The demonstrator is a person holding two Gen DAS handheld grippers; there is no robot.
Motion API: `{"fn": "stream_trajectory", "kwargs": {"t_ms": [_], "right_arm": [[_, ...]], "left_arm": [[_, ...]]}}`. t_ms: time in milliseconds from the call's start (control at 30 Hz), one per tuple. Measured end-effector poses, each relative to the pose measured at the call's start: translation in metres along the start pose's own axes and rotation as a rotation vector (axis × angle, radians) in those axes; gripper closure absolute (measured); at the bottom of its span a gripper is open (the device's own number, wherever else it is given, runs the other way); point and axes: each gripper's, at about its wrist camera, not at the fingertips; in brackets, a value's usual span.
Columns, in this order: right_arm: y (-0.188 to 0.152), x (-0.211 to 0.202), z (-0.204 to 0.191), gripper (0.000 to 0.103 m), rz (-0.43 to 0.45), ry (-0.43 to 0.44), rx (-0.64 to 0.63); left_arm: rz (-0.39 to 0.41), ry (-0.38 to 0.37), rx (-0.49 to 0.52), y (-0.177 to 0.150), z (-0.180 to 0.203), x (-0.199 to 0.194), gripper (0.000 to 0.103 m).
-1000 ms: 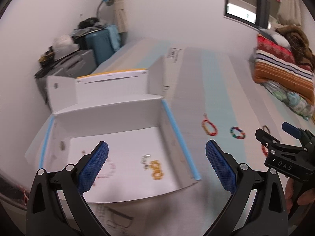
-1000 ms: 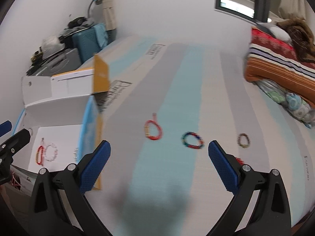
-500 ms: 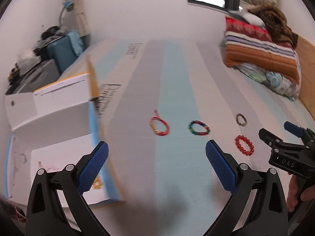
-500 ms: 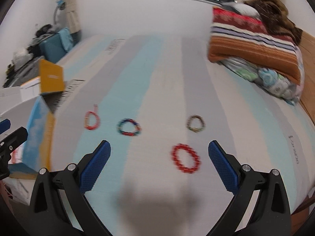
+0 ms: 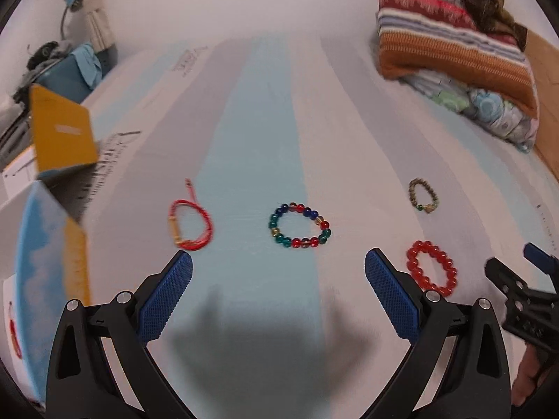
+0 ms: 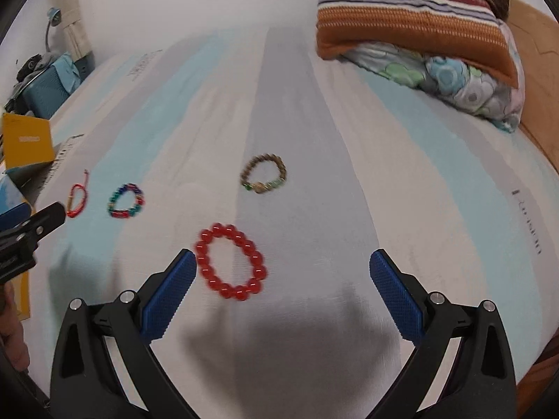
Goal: Organize jewelry
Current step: 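Move both open tools back over the remaining bracelets on the bed, then grasp the red bead bracelet with the right tool while the left grasps the multicolour bead bracelet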
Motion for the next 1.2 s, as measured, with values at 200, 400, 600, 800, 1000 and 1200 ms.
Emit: {"fn": "stream_trajectory", "kwargs": {"t_ms": [200,400,600,800,1000,1200], "right_arm": [[-0.002,0.026,0.008,0.008,-0.032,0.027,0.004],[-0.006,0.051,0.007,0.015,-0.084,0.042,0.007],[-0.004,0.066,0.004,0.033,-0.123,0.057,0.023],[-0.006,0.074,-0.002,0.049,-0.153,0.076,0.026],[-0.005,0.075,-0.005,0.061,-0.160,0.090,0.017],[-0.007,0.077,-0.011,0.071,-0.162,0.061,-0.015]], "left_arm": [[-0.053,-0.022,-0.025,0.012,0.015,0.042,0.006],[-0.090,-0.013,-0.040,0.019,0.020,0.073,0.006],[-0.133,0.001,-0.038,0.016,0.023,0.094,0.007],[-0.157,0.008,-0.037,0.019,0.027,0.107,0.013],[-0.197,-0.007,-0.060,0.019,0.024,0.119,0.025],[-0.214,0.009,-0.073,0.020,0.020,0.120,0.041]]}}
Point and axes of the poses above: each gripper's, at about its wrist camera, not at the fingertips, and x roughly the way its jaws point, z to its right, y to its top, and after that the axes turned 2 degrees about x, right-handed
